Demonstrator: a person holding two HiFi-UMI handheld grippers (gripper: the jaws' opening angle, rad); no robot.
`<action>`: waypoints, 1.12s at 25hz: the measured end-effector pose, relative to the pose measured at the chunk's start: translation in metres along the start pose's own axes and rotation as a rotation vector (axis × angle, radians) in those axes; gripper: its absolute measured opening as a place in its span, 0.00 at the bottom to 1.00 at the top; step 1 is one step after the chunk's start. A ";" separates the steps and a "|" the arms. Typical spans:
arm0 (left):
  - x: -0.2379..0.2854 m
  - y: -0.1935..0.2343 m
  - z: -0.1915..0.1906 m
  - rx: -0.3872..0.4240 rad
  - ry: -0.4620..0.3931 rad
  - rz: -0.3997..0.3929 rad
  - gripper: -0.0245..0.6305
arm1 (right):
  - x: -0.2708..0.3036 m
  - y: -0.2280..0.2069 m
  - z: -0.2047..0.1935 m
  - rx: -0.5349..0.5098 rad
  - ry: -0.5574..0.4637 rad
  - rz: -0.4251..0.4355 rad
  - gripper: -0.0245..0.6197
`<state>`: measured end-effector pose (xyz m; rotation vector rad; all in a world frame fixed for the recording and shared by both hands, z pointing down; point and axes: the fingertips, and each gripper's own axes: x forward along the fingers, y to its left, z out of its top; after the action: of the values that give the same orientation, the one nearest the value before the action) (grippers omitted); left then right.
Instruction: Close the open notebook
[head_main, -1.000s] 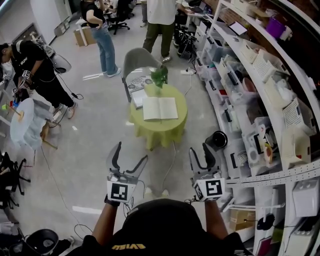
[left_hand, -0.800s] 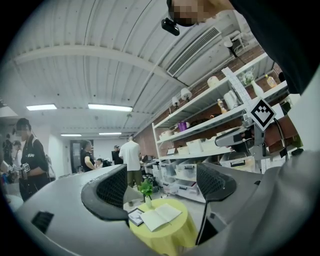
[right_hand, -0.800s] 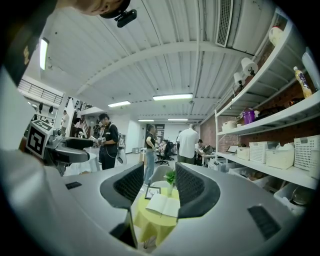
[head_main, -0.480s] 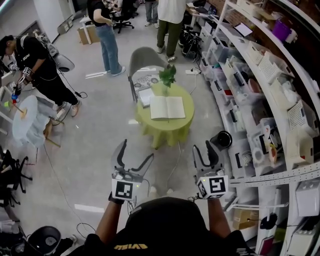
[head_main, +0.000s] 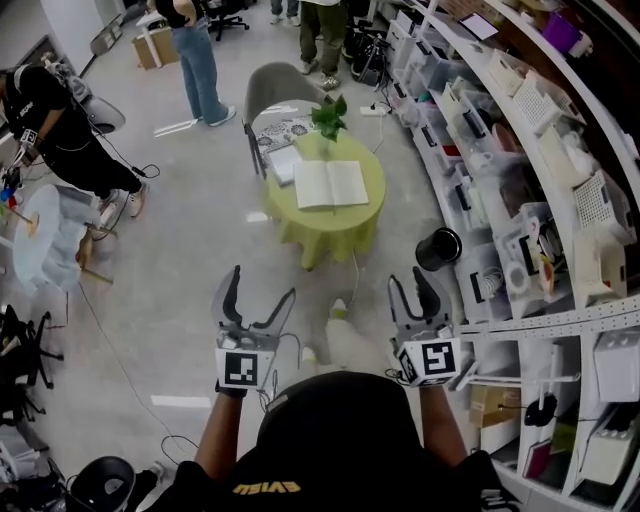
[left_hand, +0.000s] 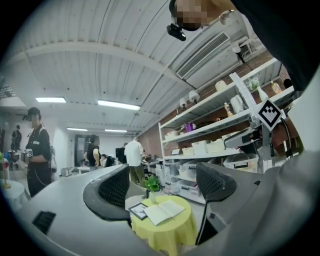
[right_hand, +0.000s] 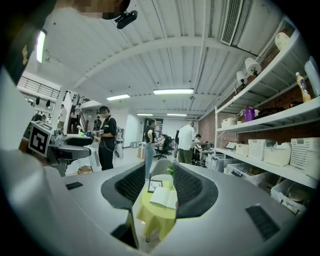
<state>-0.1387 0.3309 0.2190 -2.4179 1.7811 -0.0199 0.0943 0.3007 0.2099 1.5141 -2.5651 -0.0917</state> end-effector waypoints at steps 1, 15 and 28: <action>0.001 0.002 -0.001 -0.006 0.002 0.000 0.69 | 0.001 0.000 0.000 -0.003 0.002 -0.004 0.30; 0.052 0.019 -0.011 0.006 0.011 -0.039 0.68 | 0.055 -0.018 -0.005 0.004 0.004 -0.019 0.26; 0.196 0.056 -0.031 -0.029 0.051 -0.014 0.68 | 0.192 -0.104 -0.005 0.029 -0.021 -0.035 0.04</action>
<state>-0.1360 0.1255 0.2286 -2.4718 1.7983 -0.0581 0.0946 0.0827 0.2216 1.5769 -2.5670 -0.0754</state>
